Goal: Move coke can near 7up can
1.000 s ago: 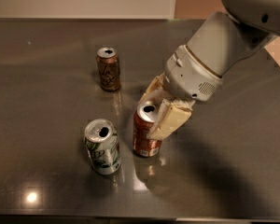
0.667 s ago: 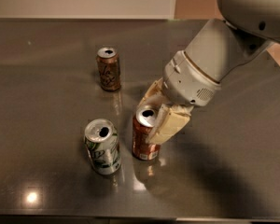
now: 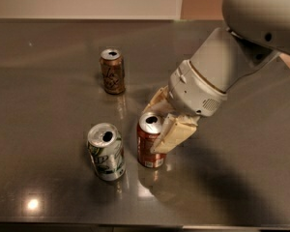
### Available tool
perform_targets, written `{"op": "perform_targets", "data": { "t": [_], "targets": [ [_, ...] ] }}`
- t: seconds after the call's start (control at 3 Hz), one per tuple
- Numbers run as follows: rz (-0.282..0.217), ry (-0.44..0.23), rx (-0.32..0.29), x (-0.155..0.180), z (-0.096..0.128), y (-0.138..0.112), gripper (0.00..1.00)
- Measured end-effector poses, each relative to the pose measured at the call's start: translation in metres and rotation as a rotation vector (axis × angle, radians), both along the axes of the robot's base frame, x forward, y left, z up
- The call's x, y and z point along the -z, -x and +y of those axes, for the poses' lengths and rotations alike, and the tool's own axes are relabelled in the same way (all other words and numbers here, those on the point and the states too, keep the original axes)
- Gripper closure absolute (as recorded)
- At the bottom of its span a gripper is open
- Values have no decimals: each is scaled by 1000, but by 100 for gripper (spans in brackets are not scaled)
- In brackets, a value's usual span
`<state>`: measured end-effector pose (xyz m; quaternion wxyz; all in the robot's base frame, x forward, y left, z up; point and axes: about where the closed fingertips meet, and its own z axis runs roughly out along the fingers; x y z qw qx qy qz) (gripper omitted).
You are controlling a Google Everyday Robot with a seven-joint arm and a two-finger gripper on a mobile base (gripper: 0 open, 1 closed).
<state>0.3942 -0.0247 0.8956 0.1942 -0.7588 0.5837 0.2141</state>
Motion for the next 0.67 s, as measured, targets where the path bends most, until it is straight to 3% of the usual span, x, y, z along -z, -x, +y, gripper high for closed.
{"op": "perform_targets", "data": {
  "t": [0.33,0.67],
  "targets": [
    [-2,0,-2,0,1,0,0],
    [-2,0,-2,0,2,0,0]
  ]
}}
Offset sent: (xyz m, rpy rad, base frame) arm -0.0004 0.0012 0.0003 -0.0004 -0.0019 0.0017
